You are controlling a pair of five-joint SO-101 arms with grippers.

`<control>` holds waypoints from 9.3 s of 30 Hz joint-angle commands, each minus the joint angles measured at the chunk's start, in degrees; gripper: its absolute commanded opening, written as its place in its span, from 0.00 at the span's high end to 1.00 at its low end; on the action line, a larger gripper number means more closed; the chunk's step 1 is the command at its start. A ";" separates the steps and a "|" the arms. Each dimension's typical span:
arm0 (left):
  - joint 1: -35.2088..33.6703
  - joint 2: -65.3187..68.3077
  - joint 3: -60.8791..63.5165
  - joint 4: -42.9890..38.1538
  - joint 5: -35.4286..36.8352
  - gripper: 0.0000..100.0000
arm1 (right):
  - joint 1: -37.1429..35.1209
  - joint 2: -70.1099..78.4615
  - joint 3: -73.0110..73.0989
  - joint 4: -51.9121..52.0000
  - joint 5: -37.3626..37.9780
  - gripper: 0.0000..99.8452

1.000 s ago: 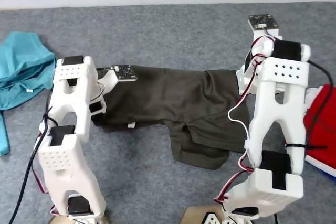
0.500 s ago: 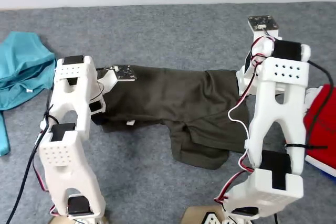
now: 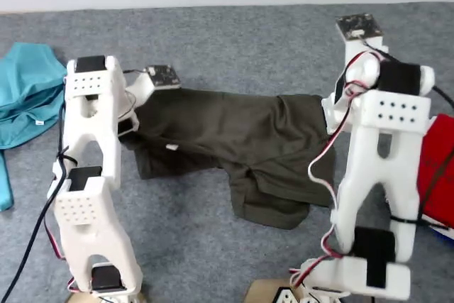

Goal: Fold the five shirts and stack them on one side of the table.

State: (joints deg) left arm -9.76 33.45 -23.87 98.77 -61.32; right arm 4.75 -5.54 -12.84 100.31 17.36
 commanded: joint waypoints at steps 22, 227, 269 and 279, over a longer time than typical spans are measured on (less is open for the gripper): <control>3.16 -1.23 -8.75 1.58 17.41 1.00 | -4.00 -1.10 35.87 -11.21 15.38 0.73; 0.97 28.75 -65.98 -26.81 32.79 0.99 | 6.37 33.01 -13.98 -88.92 41.85 0.99; -2.99 36.84 -69.41 2.02 22.24 0.84 | 8.57 22.73 -13.89 -41.80 41.58 0.80; -3.78 23.30 -49.36 2.02 22.07 0.84 | 8.22 20.00 -13.89 -26.15 37.27 0.80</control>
State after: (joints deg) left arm -13.54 66.59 -80.04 99.03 -38.81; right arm 12.75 19.08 -25.93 71.21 57.19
